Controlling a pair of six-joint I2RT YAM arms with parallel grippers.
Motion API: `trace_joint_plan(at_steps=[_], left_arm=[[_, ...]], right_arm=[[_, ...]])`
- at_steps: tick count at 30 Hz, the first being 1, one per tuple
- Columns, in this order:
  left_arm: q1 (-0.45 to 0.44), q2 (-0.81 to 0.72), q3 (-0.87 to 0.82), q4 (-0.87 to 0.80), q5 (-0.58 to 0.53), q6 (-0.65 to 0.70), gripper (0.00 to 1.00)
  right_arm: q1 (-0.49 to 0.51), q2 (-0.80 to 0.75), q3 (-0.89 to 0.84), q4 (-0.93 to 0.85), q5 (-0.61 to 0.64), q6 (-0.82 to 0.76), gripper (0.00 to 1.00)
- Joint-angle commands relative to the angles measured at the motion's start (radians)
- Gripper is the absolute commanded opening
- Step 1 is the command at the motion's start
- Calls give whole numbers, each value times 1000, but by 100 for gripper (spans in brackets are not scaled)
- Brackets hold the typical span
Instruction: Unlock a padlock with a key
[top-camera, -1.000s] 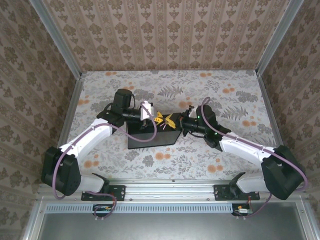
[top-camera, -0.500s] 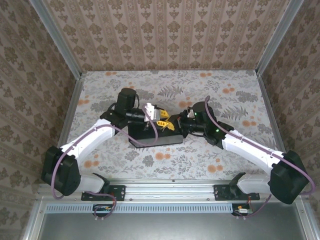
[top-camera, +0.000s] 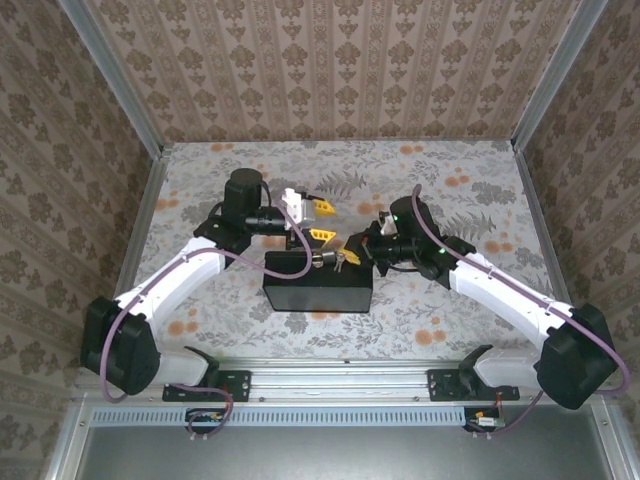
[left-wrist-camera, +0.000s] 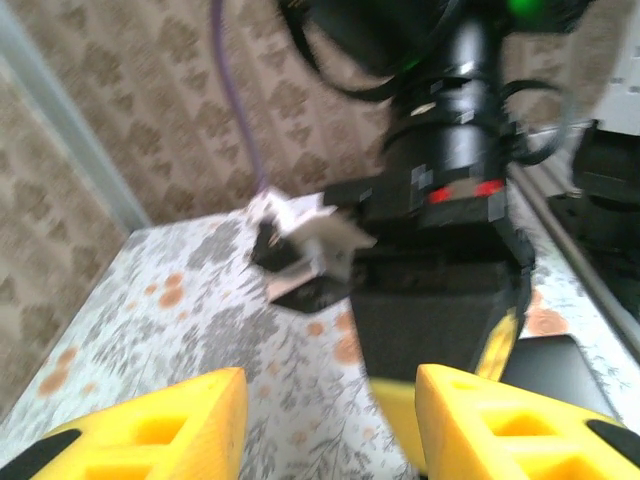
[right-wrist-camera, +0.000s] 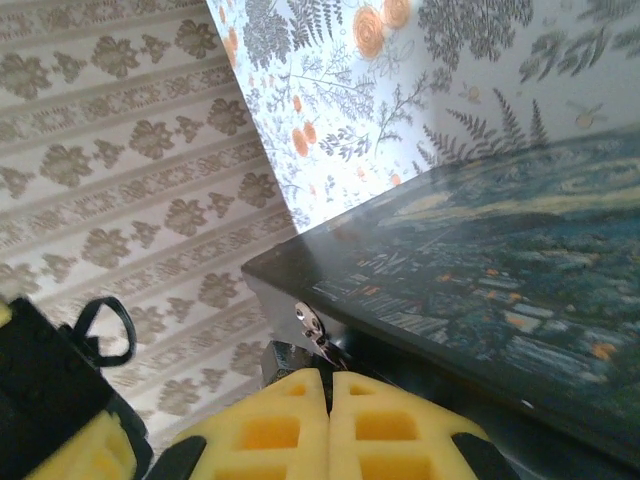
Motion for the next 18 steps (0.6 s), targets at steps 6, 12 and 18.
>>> trace_joint_plan(at_steps=[6, 12, 18], left_arm=[[28, -26, -89, 28, -508, -351, 49], [3, -74, -128, -53, -741, -481, 49], [-50, -112, -127, -166, -860, -532, 49]], right_arm=[[-20, 38, 118, -118, -31, -316, 17], [-54, 76, 193, -187, -61, -462, 36], [-71, 89, 241, -231, -99, -670, 41]])
